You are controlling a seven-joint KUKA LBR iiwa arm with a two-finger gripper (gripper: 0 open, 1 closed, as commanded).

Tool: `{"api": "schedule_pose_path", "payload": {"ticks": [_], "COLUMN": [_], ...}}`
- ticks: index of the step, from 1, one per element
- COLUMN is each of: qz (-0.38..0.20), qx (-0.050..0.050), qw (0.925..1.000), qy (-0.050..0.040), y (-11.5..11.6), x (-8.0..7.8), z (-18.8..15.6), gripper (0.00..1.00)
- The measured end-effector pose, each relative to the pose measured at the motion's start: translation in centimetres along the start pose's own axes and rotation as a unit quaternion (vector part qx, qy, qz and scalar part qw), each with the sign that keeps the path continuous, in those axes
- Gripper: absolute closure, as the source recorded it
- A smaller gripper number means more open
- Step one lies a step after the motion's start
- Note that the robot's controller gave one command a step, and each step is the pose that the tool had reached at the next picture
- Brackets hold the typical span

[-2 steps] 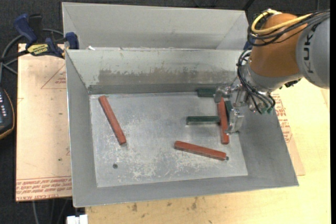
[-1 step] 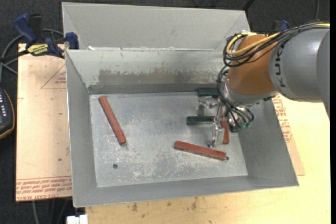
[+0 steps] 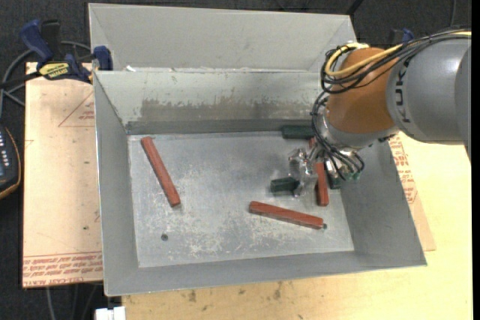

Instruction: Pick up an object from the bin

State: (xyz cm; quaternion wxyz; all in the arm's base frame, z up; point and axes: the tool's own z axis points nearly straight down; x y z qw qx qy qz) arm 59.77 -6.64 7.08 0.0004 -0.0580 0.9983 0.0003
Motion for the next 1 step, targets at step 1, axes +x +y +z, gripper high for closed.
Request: {"api": "schedule_pose_path", "payload": {"ticks": [1], "qz": [-0.056], "qx": [0.002], "qw": [0.9984], "qy": [-0.0059], "y": [-1.48], "x": [-1.00], "z": [-13.79], "gripper": [1.00]}}
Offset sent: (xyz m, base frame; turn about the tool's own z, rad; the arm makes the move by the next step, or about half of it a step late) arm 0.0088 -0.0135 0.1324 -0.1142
